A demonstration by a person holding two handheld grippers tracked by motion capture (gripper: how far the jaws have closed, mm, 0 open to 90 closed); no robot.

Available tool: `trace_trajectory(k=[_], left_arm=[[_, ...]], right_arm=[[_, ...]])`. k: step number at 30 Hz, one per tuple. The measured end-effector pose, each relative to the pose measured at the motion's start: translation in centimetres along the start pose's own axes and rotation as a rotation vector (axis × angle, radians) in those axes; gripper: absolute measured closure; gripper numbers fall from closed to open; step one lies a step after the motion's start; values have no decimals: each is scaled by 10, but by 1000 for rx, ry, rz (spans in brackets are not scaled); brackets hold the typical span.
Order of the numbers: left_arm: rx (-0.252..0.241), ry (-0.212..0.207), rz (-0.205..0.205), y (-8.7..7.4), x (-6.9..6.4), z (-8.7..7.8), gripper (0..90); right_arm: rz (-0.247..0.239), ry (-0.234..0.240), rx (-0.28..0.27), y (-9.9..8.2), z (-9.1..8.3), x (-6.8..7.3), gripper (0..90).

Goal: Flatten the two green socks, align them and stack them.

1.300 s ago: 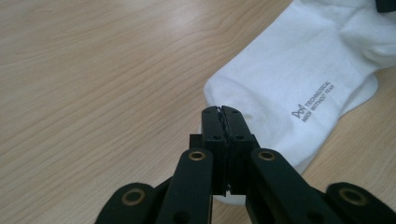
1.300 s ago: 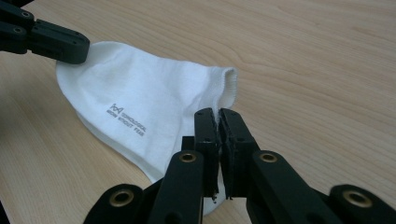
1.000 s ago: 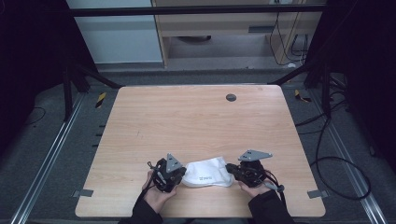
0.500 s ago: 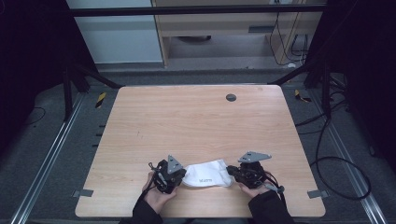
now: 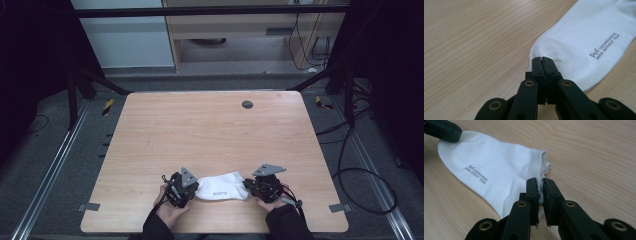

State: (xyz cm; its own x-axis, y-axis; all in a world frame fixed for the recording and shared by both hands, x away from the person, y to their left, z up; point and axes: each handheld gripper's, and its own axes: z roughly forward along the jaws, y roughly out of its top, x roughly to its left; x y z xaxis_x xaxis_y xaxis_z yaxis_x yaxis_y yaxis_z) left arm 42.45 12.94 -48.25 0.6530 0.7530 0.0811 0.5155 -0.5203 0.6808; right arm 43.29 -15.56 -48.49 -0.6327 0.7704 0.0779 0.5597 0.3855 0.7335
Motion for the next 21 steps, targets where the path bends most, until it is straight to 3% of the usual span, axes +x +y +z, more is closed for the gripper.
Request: trace_trajectory(k=[5,8,11,12,16,18,21], left_arm=[[-5,11,0,-1,-1,0,878],[-22,17,-7,-1,1,-2,815],[-54,20,-24,2,4,-8,780],[-86,22,-34,3,5,-13,779],[-125,20,-37,7,5,-21,813],[-135,17,-32,8,3,-22,874],[-130,14,-20,8,0,-18,894]], right_arm=[[-5,-14,3,-2,2,-1,785],[-10,-16,-8,-2,1,-1,772],[-9,2,-82,2,-9,-2,766],[-14,10,-104,3,-12,-2,772],[-7,37,-134,5,-15,1,829],[-9,64,-147,7,-13,5,879],[-9,82,-144,7,-9,8,898]])
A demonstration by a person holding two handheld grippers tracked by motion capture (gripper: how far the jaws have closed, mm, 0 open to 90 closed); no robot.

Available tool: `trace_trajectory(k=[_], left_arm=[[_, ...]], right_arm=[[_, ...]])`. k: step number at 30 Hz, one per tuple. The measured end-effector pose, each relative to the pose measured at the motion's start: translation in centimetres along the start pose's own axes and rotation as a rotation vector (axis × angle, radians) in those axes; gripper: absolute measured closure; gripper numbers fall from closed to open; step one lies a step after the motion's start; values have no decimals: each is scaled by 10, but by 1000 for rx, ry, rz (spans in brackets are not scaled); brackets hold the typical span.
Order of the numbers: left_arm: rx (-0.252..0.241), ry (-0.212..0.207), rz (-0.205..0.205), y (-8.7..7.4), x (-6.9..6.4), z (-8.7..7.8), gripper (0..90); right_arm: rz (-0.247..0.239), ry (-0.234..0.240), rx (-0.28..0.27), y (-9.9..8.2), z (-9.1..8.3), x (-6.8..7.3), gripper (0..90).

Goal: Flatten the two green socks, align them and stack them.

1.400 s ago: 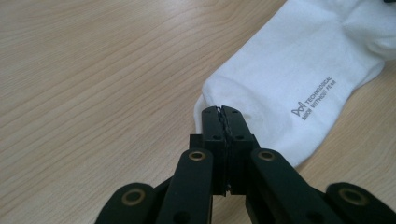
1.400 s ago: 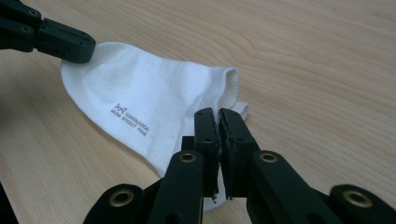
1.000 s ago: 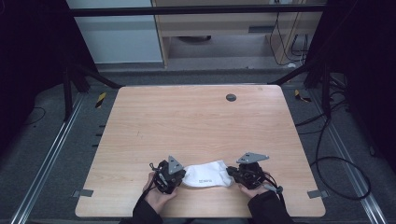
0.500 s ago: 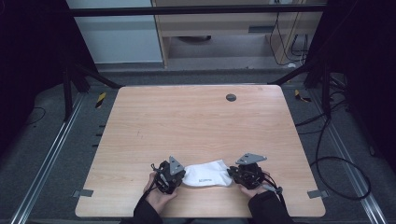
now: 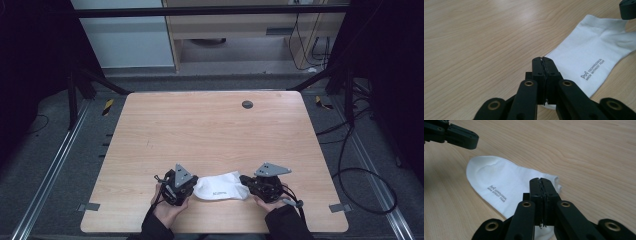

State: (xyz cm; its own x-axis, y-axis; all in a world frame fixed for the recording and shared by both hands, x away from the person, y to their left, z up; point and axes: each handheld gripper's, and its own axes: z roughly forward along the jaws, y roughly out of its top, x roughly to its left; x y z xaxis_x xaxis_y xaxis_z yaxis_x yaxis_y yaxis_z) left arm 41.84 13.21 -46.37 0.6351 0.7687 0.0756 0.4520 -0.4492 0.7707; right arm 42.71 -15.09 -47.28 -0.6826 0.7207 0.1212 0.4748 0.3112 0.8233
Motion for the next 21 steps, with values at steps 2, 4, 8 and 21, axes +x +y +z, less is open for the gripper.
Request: trace_trajectory(k=[2,4,8,21], left_arm=[[19,-16,9,-2,-3,5,895],[47,-37,31,-5,-7,12,895],[74,-32,48,-7,-10,19,895],[119,0,62,-13,-7,28,896]], right_arm=[[-3,8,28,-3,6,2,900],[-3,10,52,-6,11,2,900],[-8,7,96,-11,17,2,900],[-15,-17,152,-20,21,1,900]])
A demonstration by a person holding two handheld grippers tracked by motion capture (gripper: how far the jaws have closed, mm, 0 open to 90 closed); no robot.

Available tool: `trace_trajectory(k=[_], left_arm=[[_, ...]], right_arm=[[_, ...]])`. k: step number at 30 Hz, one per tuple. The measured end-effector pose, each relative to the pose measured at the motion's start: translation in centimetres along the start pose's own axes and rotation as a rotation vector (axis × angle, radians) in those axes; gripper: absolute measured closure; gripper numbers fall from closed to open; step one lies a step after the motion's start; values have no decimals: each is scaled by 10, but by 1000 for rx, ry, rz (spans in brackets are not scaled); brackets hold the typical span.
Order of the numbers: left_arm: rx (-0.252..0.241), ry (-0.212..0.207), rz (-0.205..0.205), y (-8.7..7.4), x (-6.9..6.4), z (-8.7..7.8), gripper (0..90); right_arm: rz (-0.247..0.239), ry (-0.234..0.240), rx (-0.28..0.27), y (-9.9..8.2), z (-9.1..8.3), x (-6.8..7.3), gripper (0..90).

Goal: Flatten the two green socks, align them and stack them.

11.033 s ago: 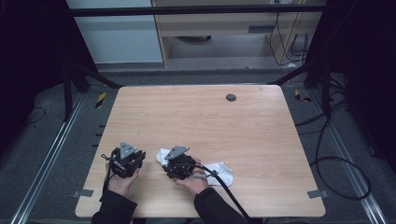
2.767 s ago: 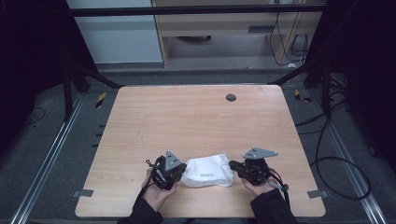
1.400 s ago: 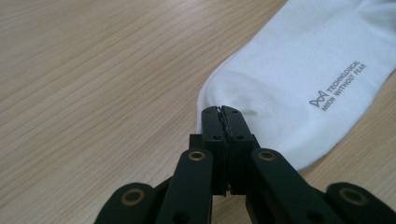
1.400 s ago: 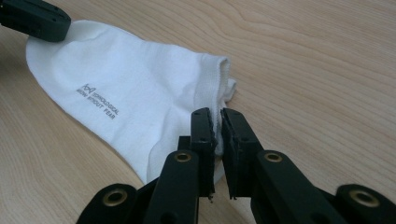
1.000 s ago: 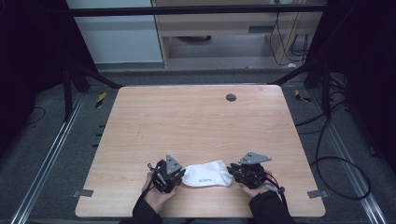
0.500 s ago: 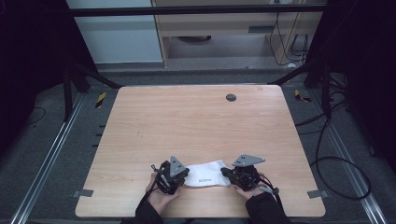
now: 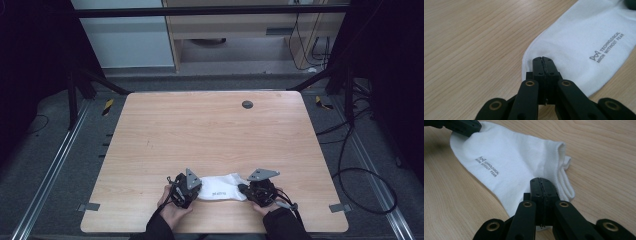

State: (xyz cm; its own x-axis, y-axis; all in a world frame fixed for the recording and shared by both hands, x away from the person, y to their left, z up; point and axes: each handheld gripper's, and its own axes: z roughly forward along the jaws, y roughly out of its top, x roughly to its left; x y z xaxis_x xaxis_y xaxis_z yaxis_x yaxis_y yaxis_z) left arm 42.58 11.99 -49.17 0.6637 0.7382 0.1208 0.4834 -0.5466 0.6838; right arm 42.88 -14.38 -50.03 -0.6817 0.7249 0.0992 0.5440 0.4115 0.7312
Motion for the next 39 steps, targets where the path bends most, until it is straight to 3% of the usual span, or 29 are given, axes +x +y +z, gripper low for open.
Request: trace_trajectory(k=[3,9,15,18,20,21,24,25,27,33,39], left_arm=[[-12,-4,-4,0,1,-1,895],[-78,-6,-26,4,7,-13,868],[-144,10,-69,5,24,-26,792],[-159,18,-85,4,31,-28,754],[-171,24,-92,3,36,-30,700],[-186,25,-99,1,42,-32,628],[-197,35,-98,0,47,-33,530],[-204,46,-98,-3,53,-35,505],[-208,52,-98,-4,56,-36,459],[-220,58,-116,-13,73,-44,374],[-213,67,-128,-23,87,-50,328]], right_arm=[[3,10,-5,0,-1,0,900],[20,22,-98,6,-13,-4,900],[47,-21,-191,11,-23,-15,851],[62,-37,-213,12,-26,-21,810],[80,-53,-228,13,-28,-26,771],[98,-67,-233,12,-30,-30,724],[104,-96,-241,11,-31,-36,653],[111,-132,-253,10,-33,-42,586],[125,-153,-259,9,-35,-47,522],[165,-213,-256,3,-41,-64,358],[178,-248,-248,-3,-45,-76,282]])
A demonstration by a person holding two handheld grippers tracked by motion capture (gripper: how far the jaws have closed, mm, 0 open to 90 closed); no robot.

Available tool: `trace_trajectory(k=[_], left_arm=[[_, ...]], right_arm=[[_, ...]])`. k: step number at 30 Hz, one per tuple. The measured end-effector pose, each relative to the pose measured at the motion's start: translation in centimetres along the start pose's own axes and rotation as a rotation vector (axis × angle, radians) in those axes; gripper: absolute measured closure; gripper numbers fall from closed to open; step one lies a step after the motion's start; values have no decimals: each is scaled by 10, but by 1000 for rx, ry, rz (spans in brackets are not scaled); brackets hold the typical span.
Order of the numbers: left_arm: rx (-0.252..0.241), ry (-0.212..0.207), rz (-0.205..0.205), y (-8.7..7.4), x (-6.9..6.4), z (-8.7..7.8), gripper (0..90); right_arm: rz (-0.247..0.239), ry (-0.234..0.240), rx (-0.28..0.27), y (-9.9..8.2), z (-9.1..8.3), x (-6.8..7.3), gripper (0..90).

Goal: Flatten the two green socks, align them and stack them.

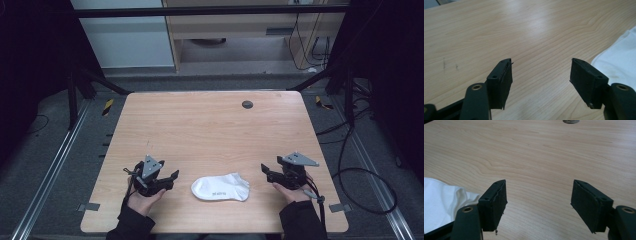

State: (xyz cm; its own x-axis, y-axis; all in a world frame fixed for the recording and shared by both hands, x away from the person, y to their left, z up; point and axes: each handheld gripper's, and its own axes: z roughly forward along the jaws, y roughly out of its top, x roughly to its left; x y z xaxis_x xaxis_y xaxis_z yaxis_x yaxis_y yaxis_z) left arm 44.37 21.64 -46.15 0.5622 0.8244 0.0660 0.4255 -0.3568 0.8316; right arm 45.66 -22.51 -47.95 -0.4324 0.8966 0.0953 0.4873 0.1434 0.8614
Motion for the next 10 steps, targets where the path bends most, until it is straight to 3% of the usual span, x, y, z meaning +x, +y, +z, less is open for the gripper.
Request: trace_trajectory(k=[2,10], left_arm=[[2,7,-16,-4,9,-5,314],[0,32,-43,-11,26,-15,304]], right_arm=[[2,-6,10,-2,0,-4,267],[9,-42,18,-6,-6,-21,242]])
